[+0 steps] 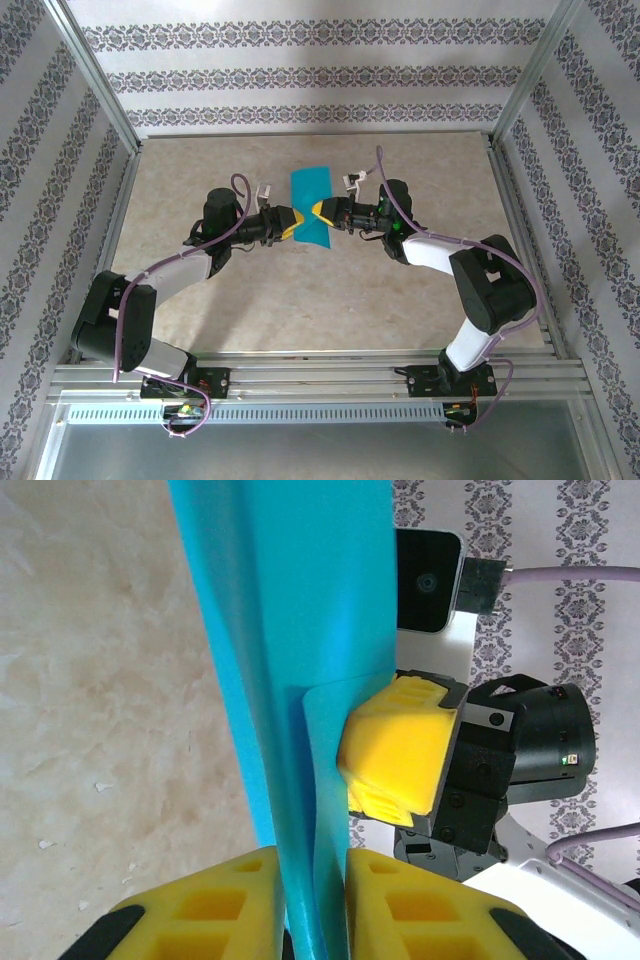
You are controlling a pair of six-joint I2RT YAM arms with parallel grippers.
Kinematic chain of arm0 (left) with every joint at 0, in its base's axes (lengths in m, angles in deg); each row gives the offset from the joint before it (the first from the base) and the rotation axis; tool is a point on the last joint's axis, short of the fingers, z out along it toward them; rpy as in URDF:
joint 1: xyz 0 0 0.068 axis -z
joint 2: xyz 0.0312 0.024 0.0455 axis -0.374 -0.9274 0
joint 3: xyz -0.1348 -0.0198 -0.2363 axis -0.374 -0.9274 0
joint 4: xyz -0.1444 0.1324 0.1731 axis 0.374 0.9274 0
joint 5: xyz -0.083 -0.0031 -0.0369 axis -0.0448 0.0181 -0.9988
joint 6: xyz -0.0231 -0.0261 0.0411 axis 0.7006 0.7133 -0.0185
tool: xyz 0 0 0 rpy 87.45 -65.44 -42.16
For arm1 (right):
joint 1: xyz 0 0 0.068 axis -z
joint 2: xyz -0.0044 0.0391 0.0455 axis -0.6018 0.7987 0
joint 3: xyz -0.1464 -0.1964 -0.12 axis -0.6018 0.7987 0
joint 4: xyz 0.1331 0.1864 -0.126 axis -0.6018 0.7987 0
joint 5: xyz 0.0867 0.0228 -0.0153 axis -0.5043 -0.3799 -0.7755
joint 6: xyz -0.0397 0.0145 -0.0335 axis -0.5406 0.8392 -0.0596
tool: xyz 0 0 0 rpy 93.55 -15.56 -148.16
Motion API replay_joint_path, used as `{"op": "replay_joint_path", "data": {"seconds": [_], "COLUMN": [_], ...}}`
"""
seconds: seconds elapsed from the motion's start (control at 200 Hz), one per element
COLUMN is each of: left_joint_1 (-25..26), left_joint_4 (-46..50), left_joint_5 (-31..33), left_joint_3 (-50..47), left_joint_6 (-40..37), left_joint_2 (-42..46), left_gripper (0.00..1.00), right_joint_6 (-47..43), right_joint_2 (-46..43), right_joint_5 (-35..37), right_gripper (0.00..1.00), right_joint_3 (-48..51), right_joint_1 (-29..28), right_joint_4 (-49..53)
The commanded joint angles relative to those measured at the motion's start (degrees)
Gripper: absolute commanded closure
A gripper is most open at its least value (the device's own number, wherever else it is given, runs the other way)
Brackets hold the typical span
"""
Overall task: Fold a paper plane with a square sheet of paper (pick it up from the middle)
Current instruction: Pick up the paper from the center of the table, then turn over the paper at the center of the table.
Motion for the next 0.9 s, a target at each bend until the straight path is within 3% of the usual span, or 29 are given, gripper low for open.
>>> {"op": "replay_joint_path", "data": {"seconds": [0.0, 0.13, 0.29, 0.495, 0.585, 0.705, 0.894], "left_joint_1": [-0.8, -0.86, -1.03, -1.28, -1.33, -0.48, 4.33], "left_joint_4": [1.17, 3.51, 12.22, 36.02, 51.43, 69.18, 87.2], "left_joint_5": [-1.19, -0.69, 1.48, 9.86, 19.12, 37.23, 66.47], "left_joint_3": [0.53, 0.87, 2.06, 8.04, 13.25, 21.39, 34.15], "left_joint_6": [-1.91, -3.09, -8.2, -23.59, -32.95, -42.9, -49.64], "left_joint_2": [-0.5, -0.63, 0.02, 1.97, 2.18, 1.06, -5.33], "left_gripper": [0.8, 0.85, 0.89, 0.91, 0.91, 0.91, 0.91], "right_joint_6": [-0.67, -1.32, -3.39, -6.71, -11.89, -20.58, -28.96], "right_joint_2": [0.54, -0.28, -2.25, -5.73, -8.7, -13.85, -23.04], "right_joint_5": [-1.07, -0.54, 1.37, 6.68, 10.98, 19.59, 34.83], "right_gripper": [0.92, 0.84, 0.65, 0.59, 0.53, 0.41, 0.23], "right_joint_3": [0.34, 0.86, 2.68, 5.77, 5.91, 4.43, 3.94], "right_joint_1": [0.72, 1.45, 3.9, 8.88, 10.21, 10.68, 11.27], "right_joint_4": [-1.46, -0.15, 3.69, 11.51, 20.55, 35.5, 48.19]}}
